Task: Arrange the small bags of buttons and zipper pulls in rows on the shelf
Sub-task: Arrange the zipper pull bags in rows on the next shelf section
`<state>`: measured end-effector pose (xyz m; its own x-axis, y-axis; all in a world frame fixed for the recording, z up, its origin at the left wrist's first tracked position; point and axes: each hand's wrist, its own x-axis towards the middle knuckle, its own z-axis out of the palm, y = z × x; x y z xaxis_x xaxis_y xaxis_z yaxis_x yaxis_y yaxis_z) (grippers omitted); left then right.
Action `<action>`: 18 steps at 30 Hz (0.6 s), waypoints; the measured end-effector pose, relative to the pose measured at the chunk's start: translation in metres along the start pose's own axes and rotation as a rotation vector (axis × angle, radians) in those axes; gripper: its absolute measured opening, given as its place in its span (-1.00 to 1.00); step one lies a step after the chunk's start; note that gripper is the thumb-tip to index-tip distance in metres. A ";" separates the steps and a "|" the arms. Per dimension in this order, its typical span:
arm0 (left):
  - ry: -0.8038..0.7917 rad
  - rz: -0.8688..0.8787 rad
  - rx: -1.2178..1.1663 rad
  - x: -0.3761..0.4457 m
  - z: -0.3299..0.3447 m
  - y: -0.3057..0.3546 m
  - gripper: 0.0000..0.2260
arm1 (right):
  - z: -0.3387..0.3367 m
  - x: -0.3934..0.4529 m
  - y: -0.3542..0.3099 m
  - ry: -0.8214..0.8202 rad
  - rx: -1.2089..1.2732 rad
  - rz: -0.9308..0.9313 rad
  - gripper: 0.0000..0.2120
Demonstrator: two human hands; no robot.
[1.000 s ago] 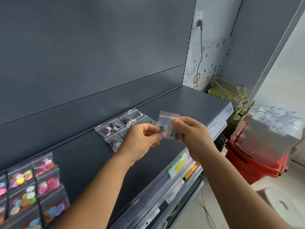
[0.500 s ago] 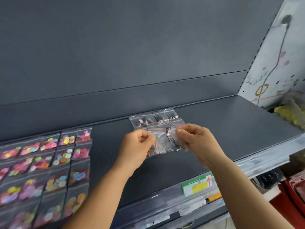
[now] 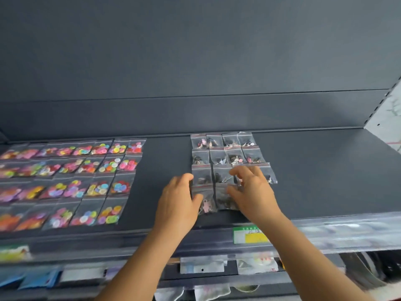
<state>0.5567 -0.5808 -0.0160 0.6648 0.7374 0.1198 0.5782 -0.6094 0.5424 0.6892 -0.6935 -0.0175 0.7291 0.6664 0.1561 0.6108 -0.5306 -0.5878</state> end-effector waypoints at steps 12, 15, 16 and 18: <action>-0.116 0.330 0.084 -0.013 0.012 -0.003 -0.71 | -0.007 -0.016 0.000 -0.197 -0.154 -0.235 -0.84; -0.134 0.345 0.106 -0.012 0.011 -0.004 -0.70 | -0.010 -0.017 -0.001 -0.208 -0.170 -0.234 -0.83; -0.138 0.346 0.114 -0.012 0.010 -0.003 -0.70 | -0.010 -0.017 -0.002 -0.215 -0.174 -0.230 -0.83; -0.147 0.339 0.120 -0.012 0.009 -0.002 -0.70 | -0.011 -0.017 -0.002 -0.228 -0.184 -0.223 -0.81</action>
<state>0.5521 -0.5913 -0.0262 0.8831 0.4443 0.1506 0.3598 -0.8474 0.3906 0.6792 -0.7096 -0.0102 0.4970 0.8648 0.0711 0.8074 -0.4309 -0.4031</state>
